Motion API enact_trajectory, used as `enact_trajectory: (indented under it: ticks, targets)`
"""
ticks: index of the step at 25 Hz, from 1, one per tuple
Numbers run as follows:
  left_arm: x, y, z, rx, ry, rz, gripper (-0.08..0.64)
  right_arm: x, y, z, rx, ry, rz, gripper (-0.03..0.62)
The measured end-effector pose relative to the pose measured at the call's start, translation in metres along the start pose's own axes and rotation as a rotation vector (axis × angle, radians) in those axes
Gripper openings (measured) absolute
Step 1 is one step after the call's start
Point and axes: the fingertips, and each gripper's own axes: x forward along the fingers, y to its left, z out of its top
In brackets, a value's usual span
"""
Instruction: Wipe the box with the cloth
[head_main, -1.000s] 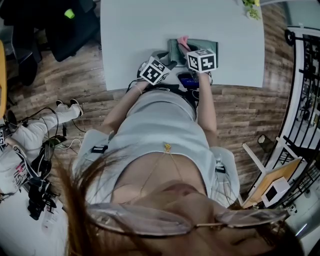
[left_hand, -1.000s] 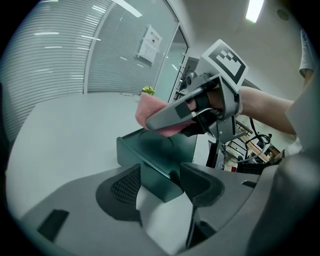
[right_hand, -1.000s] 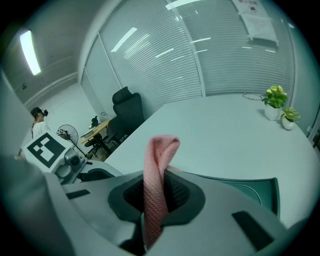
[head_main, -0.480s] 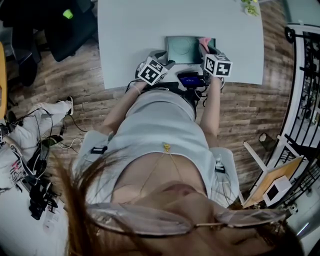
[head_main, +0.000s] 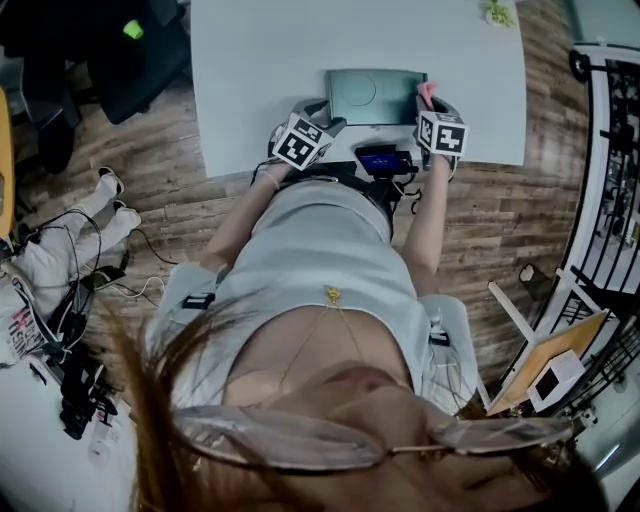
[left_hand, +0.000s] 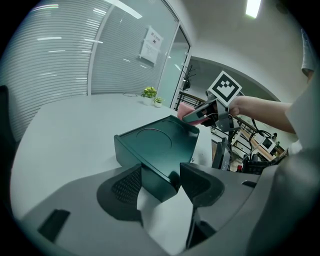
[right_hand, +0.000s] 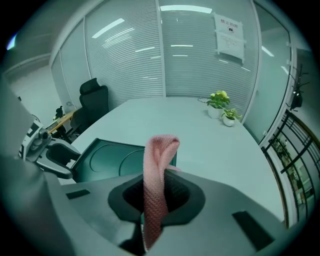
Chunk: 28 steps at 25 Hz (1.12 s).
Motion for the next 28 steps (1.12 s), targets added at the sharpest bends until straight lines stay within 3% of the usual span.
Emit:
enact_trajectory:
  ticks: [12, 17, 28]
  targets:
    - [-0.001, 0.0, -0.001, -0.004, 0.004, 0.015, 0.245, 0.009, 0.005, -0.005, -0.028, 0.033, -0.012, 0.04]
    - [-0.002, 0.0, -0.001, -0.009, 0.001, 0.002, 0.245, 0.012, 0.011, -0.005, 0.002, 0.022, -0.015, 0.04]
    - [-0.002, -0.004, 0.0, -0.007, 0.007, -0.003, 0.245, 0.018, 0.033, -0.007, -0.031, 0.051, 0.045, 0.04]
